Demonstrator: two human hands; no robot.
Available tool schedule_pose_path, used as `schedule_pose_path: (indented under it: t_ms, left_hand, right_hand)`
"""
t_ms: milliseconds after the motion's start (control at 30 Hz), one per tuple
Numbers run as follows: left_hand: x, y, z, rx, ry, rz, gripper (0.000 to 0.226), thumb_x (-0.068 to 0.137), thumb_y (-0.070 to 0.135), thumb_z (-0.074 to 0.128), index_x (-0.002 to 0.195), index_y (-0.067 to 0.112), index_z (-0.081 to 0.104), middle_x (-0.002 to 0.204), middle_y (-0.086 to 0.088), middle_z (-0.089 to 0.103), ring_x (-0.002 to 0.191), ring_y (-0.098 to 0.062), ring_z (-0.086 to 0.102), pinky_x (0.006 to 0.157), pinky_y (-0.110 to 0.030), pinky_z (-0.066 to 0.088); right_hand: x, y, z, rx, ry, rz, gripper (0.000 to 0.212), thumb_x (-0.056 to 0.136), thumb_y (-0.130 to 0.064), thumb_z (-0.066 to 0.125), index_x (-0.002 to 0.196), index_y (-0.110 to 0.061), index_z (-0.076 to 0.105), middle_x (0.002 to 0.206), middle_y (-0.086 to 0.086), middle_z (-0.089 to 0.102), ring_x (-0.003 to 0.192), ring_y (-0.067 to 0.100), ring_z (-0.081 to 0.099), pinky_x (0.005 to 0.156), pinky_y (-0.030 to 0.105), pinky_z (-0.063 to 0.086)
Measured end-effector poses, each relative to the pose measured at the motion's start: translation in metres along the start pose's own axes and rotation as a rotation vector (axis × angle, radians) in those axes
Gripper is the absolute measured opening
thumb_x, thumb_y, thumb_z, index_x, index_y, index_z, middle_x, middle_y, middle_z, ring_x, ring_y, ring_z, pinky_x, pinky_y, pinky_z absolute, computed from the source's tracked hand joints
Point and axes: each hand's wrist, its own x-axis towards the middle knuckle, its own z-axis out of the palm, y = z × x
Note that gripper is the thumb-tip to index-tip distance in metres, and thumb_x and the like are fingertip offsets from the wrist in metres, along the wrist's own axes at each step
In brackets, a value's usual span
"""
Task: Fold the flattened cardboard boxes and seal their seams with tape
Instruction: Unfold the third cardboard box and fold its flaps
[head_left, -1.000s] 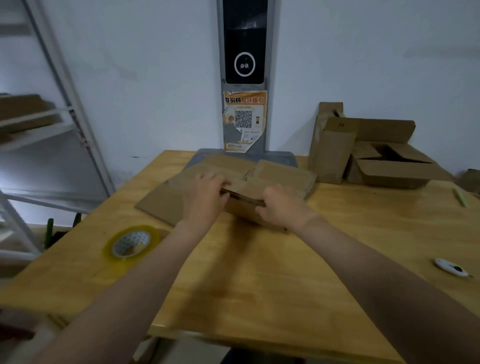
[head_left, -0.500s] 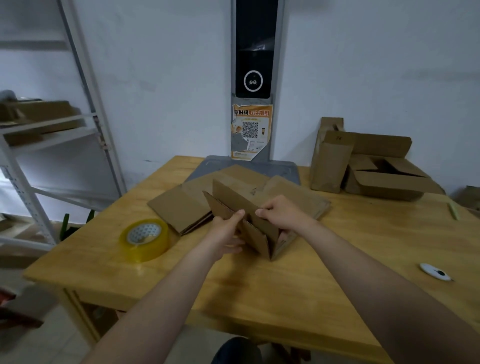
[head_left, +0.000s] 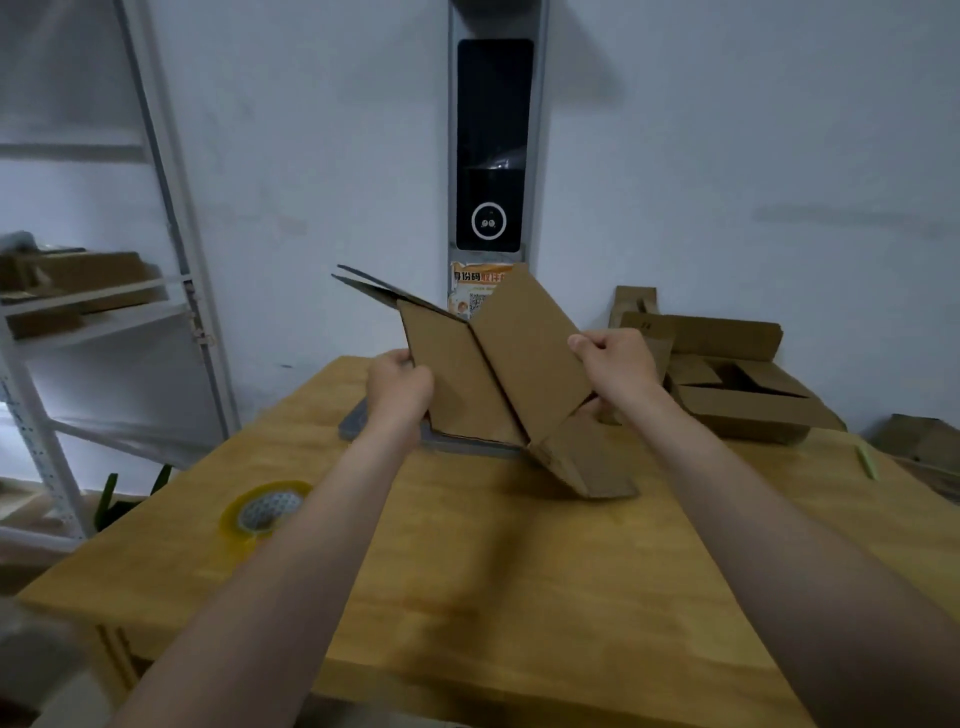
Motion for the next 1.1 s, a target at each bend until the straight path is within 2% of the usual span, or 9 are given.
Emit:
schedule_pose_path:
  t_ms: [133,200,300,467,600,700,767,900,1100]
  left_hand:
    - [-0.006,0.039,0.012,-0.052,-0.049,0.007,0.031,0.096,-0.004,0.054,0.083,0.021,0.068,0.090,-0.005,0.074,0.084,-0.025,0.071,0.069,-0.036,0.061]
    - [-0.010,0.051,0.017,-0.060,-0.085,-0.010,0.029,0.096,-0.005,0.055,0.083,0.017,0.069,0.090,-0.009,0.073,0.086,-0.030,0.071,0.080,-0.044,0.063]
    - [-0.016,0.062,0.022,-0.073,-0.113,-0.054,0.014,0.091,-0.002,0.065,0.089,0.010,0.071,0.097,-0.017,0.074,0.097,-0.041,0.071,0.090,-0.055,0.059]
    - [-0.031,0.077,0.031,-0.142,-0.138,-0.126,0.016,0.083,-0.002,0.073,0.098,-0.001,0.069,0.106,-0.027,0.073,0.103,-0.046,0.070,0.093,-0.060,0.055]
    - [-0.045,0.096,0.033,-0.169,-0.171,-0.051,0.027,0.087,-0.005,0.069,0.114,-0.004,0.066,0.103,-0.022,0.073,0.092,-0.037,0.072,0.077,-0.041,0.059]
    - [-0.049,0.103,0.032,-0.136,-0.189,0.035,0.023,0.092,-0.005,0.065,0.113,0.005,0.067,0.100,-0.016,0.072,0.086,-0.029,0.072,0.064,-0.033,0.059]
    - [-0.053,0.105,0.034,-0.116,-0.190,0.083,0.017,0.095,-0.003,0.062,0.104,0.010,0.068,0.098,-0.013,0.072,0.085,-0.028,0.071,0.062,-0.032,0.058]
    - [-0.061,0.109,0.044,-0.111,-0.170,0.134,0.018,0.096,-0.005,0.059,0.092,0.012,0.066,0.090,-0.008,0.070,0.078,-0.024,0.069,0.060,-0.030,0.056]
    - [-0.059,0.106,0.032,-0.270,-0.089,-0.035,0.014,0.091,-0.008,0.064,0.087,0.004,0.057,0.091,-0.016,0.065,0.077,-0.026,0.065,0.058,-0.032,0.055]
  right_hand:
    - [0.006,-0.012,-0.035,0.029,0.136,-0.024,0.038,0.105,-0.029,0.053,0.107,0.003,0.072,0.105,0.024,0.070,0.083,0.029,0.069,0.047,0.028,0.058]
    - [0.003,-0.018,-0.053,0.095,0.168,-0.009,0.033,0.105,-0.027,0.054,0.100,-0.003,0.075,0.101,0.018,0.071,0.087,0.025,0.068,0.050,0.024,0.057]
    - [-0.002,-0.025,-0.078,0.226,0.212,0.040,0.024,0.104,-0.023,0.057,0.090,-0.010,0.072,0.095,0.006,0.066,0.089,0.024,0.065,0.072,0.045,0.063]
    - [-0.014,-0.032,-0.113,0.359,0.265,0.122,0.014,0.103,-0.018,0.059,0.101,-0.006,0.067,0.109,0.010,0.060,0.092,0.025,0.059,0.044,0.029,0.053]
    - [-0.026,-0.034,-0.133,0.414,0.274,0.185,0.017,0.101,-0.013,0.061,0.112,0.001,0.064,0.116,0.016,0.059,0.102,0.033,0.060,0.035,0.021,0.046]
    - [-0.035,-0.036,-0.152,0.267,0.058,0.206,0.025,0.096,-0.011,0.067,0.116,0.003,0.063,0.097,0.015,0.063,0.072,0.025,0.069,0.046,0.030,0.056]
    - [-0.037,-0.037,-0.158,0.178,-0.016,0.226,0.023,0.094,-0.010,0.068,0.114,0.001,0.064,0.076,0.012,0.056,0.049,0.016,0.061,0.055,0.039,0.061]
    - [-0.042,-0.040,-0.152,0.163,-0.070,0.234,0.022,0.098,-0.010,0.063,0.118,-0.004,0.058,0.104,0.020,0.068,0.069,0.034,0.076,0.058,0.041,0.063]
    - [-0.042,-0.044,-0.152,0.339,0.092,0.190,0.007,0.100,-0.006,0.060,0.103,0.001,0.058,0.102,0.023,0.067,0.072,0.037,0.075,0.059,0.042,0.064]
